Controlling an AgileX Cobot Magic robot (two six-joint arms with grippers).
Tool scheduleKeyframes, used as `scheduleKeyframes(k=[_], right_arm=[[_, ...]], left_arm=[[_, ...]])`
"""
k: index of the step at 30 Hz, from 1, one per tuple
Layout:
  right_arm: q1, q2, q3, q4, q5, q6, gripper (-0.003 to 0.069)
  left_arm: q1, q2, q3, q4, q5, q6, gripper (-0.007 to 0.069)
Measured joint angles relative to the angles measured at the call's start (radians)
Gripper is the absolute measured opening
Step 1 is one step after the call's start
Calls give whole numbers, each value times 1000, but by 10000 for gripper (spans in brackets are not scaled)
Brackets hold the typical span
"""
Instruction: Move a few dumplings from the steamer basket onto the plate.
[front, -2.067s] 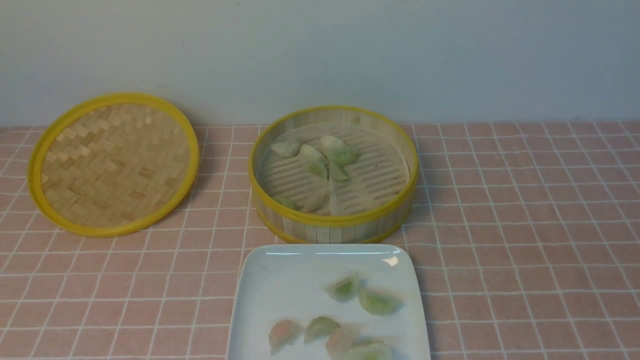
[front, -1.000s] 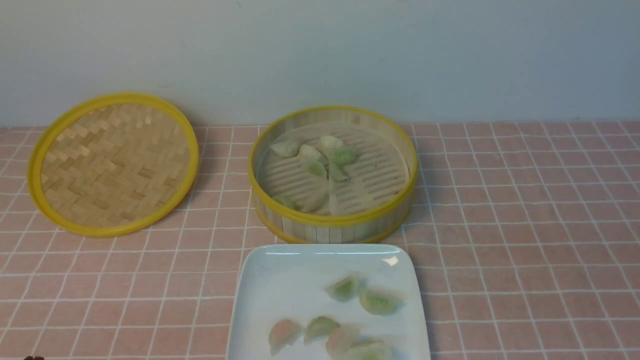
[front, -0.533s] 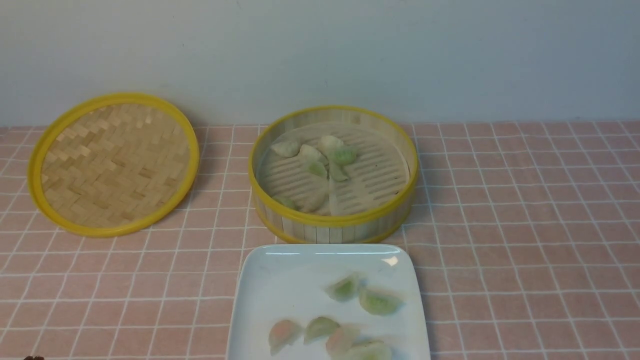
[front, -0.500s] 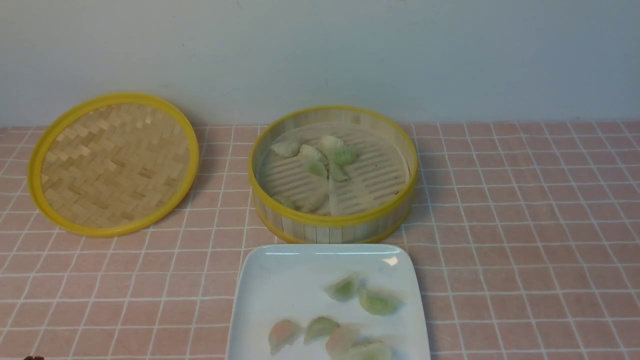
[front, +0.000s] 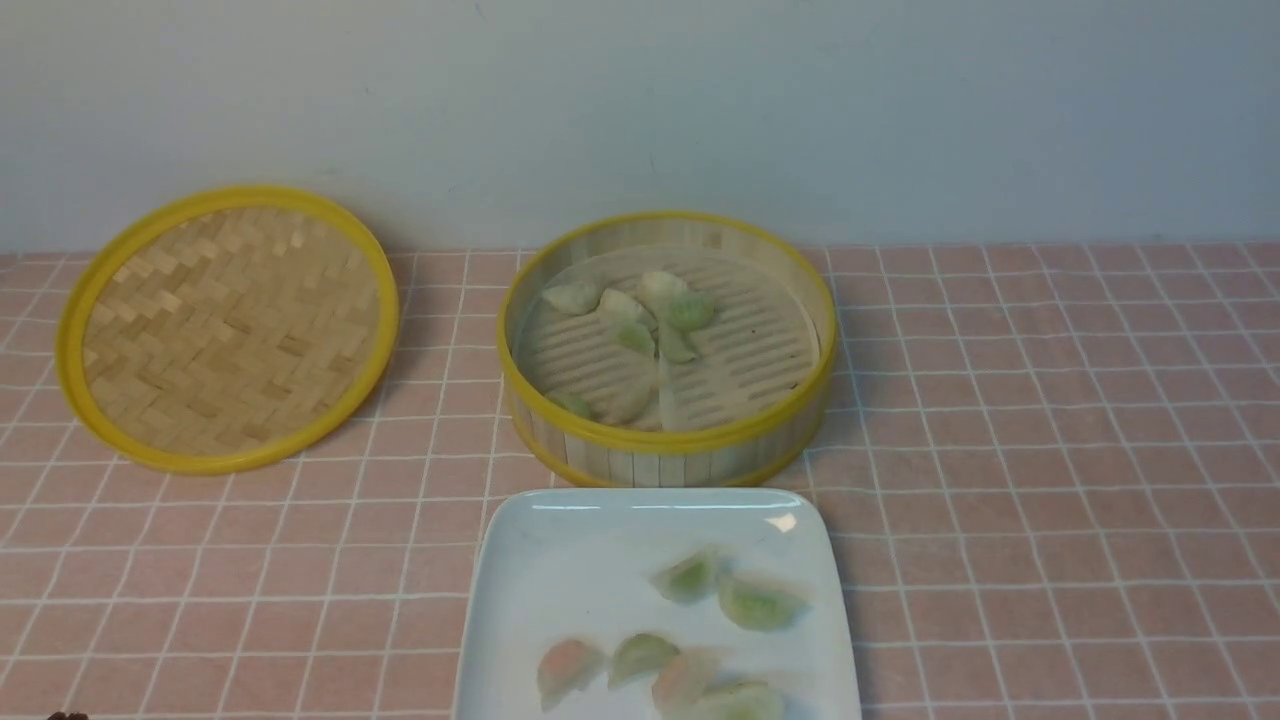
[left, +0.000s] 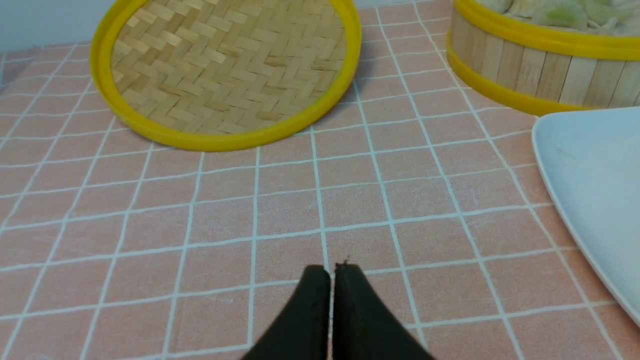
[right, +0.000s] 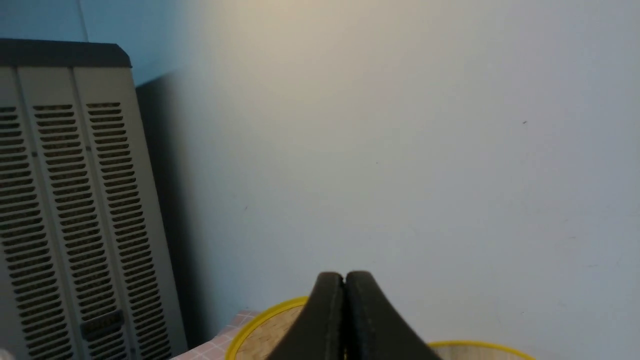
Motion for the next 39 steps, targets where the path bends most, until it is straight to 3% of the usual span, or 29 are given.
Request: scheduleKeyframes(k=[4, 8, 11, 13, 14, 19, 24, 29, 39], right_arm=[[0, 0, 0, 115, 2, -136, -13], [-1, 0, 6, 141, 3, -175, -13], [-58, 0, 29, 133, 2, -179, -13], [-169, 0, 72, 123, 13, -183, -13], [-180, 0, 77, 122, 15, -183, -13], [-494, 0, 265, 99, 80, -195, -13], [-651, 0, 431, 99, 98, -205, -13], [-698, 1, 447, 97, 68, -208, -13], [-702, 1, 449, 97, 66, -210, -13]], left_arm=[[0, 0, 0, 0, 0, 0, -6], [0, 0, 0, 0, 0, 0, -6], [0, 0, 0, 0, 0, 0, -6], [0, 0, 0, 0, 0, 0, -6], [0, 0, 0, 0, 0, 0, -6], [0, 0, 0, 0, 0, 0, -6], [0, 0, 0, 0, 0, 0, -6], [0, 0, 1, 0, -1, 0, -6], [0, 0, 1, 0, -2, 0, -6]])
